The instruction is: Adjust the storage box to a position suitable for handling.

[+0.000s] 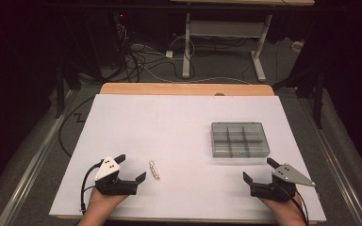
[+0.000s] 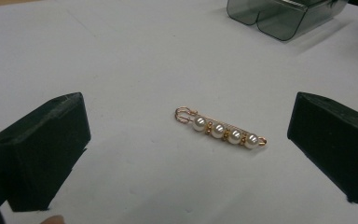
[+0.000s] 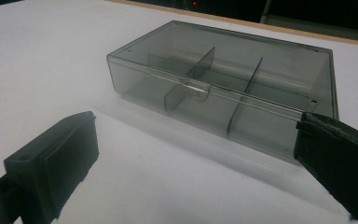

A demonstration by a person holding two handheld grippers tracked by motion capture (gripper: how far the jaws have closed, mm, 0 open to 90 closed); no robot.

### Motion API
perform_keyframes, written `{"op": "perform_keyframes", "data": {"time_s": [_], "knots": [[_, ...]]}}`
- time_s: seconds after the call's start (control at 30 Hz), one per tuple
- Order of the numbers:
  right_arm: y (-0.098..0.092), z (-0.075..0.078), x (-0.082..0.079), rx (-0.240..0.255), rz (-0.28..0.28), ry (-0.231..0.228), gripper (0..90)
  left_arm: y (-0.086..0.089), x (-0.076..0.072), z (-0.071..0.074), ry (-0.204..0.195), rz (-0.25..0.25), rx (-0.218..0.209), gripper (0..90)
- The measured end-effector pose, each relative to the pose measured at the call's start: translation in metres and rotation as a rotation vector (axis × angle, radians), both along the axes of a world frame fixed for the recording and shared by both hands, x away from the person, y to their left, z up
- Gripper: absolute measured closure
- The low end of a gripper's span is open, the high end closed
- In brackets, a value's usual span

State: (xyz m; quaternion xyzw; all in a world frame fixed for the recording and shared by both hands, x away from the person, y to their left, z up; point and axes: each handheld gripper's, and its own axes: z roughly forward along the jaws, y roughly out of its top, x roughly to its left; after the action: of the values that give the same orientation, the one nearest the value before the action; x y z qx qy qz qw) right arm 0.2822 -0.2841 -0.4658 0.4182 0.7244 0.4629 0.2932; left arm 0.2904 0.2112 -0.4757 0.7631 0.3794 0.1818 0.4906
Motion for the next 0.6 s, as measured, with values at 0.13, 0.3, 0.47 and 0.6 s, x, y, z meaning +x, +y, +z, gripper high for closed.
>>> {"op": "perform_keyframes", "data": {"time_s": [0.13,0.3,0.47,0.6], "knots": [[-0.003,0.001,0.000,-0.003,-0.003,-0.005,1.0,-0.002,-0.001,0.000,-0.018,-0.002,0.015,0.0],[-0.010,0.003,-0.002,-0.003,-0.020,-0.007,2.5,-0.002,0.000,-0.002,-0.006,-0.004,0.021,0.0],[-0.014,0.003,-0.002,-0.006,-0.029,-0.001,5.0,-0.002,0.001,-0.002,-0.003,-0.007,0.017,0.0],[-0.018,0.004,-0.003,-0.007,-0.036,-0.002,8.7,-0.002,0.001,-0.003,0.002,-0.009,0.015,0.0]]}}
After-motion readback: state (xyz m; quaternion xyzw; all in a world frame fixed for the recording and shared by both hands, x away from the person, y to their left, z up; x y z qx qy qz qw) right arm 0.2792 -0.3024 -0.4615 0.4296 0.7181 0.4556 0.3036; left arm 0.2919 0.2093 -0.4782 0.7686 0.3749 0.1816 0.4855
